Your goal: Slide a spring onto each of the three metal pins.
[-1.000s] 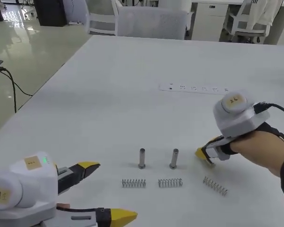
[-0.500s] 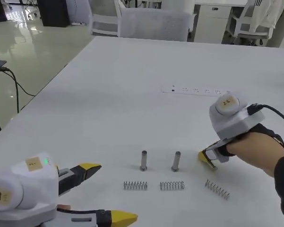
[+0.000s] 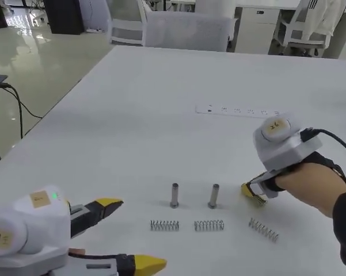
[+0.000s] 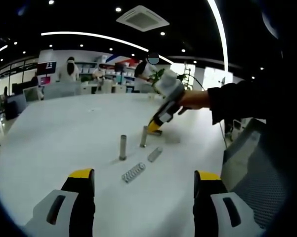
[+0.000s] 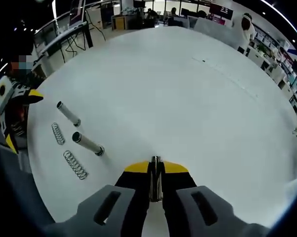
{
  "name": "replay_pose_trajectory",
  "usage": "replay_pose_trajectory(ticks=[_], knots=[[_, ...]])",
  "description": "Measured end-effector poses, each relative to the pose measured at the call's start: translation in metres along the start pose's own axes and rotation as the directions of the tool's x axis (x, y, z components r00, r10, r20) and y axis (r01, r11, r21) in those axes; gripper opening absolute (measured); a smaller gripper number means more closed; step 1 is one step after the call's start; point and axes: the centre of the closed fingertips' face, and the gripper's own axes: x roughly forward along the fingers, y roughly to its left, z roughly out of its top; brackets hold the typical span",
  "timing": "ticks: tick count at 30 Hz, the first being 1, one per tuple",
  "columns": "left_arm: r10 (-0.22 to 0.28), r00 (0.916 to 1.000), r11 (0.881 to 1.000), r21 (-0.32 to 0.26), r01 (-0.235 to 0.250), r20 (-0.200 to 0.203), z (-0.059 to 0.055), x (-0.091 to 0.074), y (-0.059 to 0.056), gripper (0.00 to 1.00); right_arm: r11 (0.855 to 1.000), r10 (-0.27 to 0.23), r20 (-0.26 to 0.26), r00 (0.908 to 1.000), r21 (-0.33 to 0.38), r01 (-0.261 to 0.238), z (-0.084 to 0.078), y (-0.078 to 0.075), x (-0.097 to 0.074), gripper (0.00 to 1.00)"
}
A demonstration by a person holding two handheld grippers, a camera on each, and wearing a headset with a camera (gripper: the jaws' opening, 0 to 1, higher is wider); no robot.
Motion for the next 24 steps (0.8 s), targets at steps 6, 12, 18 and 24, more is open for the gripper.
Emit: replay_pose_trajectory(ticks=[6,12,18,24], knots=[[-0.007,1.0000,1.000,0.003,0.007,0.001,0.000,0.001,-0.002,0.78,1.000,0.010,0.036,0.9993,0.021,-0.011,0.001,0.005,-0.016,0.05],[-0.015,0.9999,1.000,0.012,0.015,0.001,0.002,0.002,-0.004,0.78,0.999,0.015,0.072,0.9973,0.030,-0.017,0.002,0.012,-0.030,0.05],[-0.018,0.9998,1.000,0.020,0.018,0.002,0.005,0.002,-0.007,0.78,1.000,0.021,0.099,0.9949,0.021,-0.023,0.002,0.018,-0.036,0.05],[-0.019,0.9998,1.000,0.025,0.019,0.001,0.006,0.001,-0.008,0.78,0.999,0.022,0.114,0.9932,0.025,-0.025,0.001,0.020,-0.039,0.05]])
